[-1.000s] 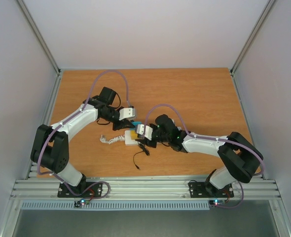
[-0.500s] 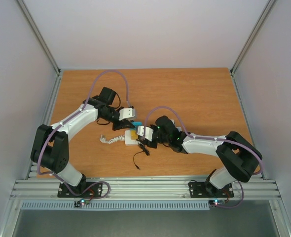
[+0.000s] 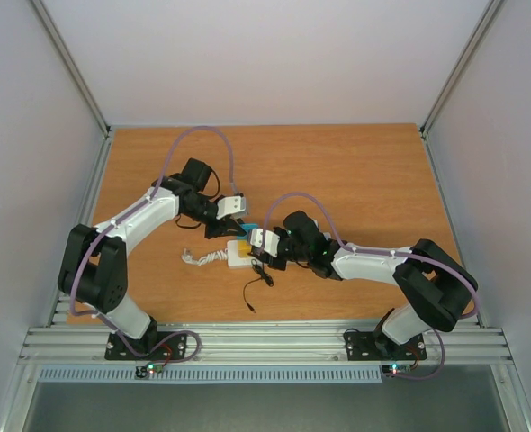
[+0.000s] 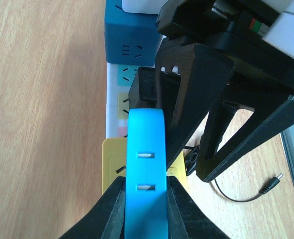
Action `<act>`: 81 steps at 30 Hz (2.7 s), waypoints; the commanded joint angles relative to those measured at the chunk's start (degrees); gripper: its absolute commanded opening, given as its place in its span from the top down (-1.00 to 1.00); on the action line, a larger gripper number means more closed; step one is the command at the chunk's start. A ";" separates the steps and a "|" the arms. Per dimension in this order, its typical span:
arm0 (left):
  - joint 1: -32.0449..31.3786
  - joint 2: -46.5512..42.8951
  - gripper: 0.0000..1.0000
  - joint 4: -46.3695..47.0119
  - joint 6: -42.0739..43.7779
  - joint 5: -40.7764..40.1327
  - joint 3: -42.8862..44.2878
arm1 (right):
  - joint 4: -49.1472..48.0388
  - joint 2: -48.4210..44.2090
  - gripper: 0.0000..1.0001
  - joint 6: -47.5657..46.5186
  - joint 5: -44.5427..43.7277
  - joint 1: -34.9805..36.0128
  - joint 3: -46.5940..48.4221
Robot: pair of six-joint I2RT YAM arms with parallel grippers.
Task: Pull the plug off the socket
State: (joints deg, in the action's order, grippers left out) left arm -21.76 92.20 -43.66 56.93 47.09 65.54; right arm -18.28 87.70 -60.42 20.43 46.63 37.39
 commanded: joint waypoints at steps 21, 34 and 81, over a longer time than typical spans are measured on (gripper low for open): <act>-0.39 0.45 0.99 -3.01 -7.01 13.08 4.63 | 4.48 2.42 0.52 0.37 -1.73 0.32 -1.96; 2.36 -0.61 0.99 -3.01 -8.48 11.28 4.89 | 6.16 -0.25 0.49 2.68 -0.30 0.31 0.12; 14.69 -0.52 0.98 -27.67 -0.60 23.10 26.97 | 45.16 4.80 -0.18 33.88 42.98 -18.86 49.47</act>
State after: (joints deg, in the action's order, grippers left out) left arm -5.58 90.50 -59.35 43.83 69.56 90.91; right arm 20.86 90.02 -23.90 60.07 26.46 84.01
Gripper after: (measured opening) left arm 0.187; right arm 0.593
